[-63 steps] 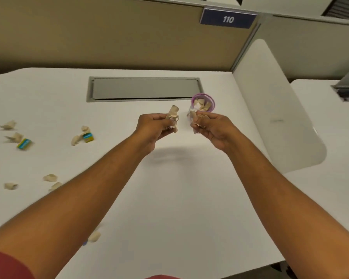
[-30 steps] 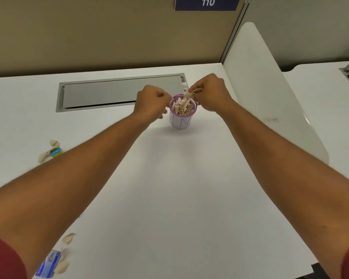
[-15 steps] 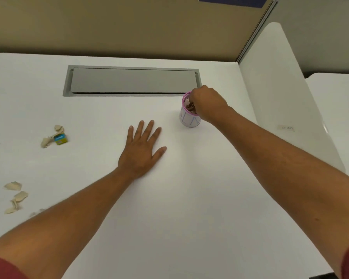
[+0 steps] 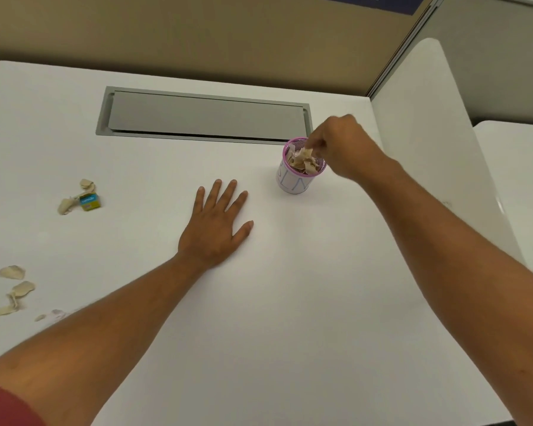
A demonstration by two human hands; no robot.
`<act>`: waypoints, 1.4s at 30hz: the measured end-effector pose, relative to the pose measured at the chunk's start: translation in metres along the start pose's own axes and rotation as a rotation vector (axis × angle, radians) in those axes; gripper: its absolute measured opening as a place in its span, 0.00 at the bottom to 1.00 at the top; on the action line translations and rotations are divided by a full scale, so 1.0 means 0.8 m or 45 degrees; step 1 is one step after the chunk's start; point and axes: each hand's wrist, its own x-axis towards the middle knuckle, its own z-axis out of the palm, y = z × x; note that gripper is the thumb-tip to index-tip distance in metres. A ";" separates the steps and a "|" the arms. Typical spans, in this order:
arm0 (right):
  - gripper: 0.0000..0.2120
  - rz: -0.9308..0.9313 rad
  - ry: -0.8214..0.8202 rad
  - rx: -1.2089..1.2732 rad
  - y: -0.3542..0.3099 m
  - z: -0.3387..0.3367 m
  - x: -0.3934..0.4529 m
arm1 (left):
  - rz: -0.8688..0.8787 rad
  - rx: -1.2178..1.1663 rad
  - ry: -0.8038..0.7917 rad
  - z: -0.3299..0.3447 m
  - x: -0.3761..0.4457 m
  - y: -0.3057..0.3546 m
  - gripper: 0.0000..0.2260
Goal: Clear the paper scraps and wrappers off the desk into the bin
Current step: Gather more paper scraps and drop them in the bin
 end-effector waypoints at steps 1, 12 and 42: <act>0.11 -0.029 -0.029 -0.035 -0.002 0.009 -0.005 | 0.001 0.002 0.004 0.000 0.000 0.000 0.31; 0.14 -0.093 -0.340 -0.250 -0.020 0.039 0.010 | -0.001 -0.008 0.028 0.003 0.000 0.000 0.31; 0.20 -0.124 -0.109 0.521 -0.251 0.241 -0.188 | -0.383 -0.260 0.430 -0.130 -0.265 -0.182 0.07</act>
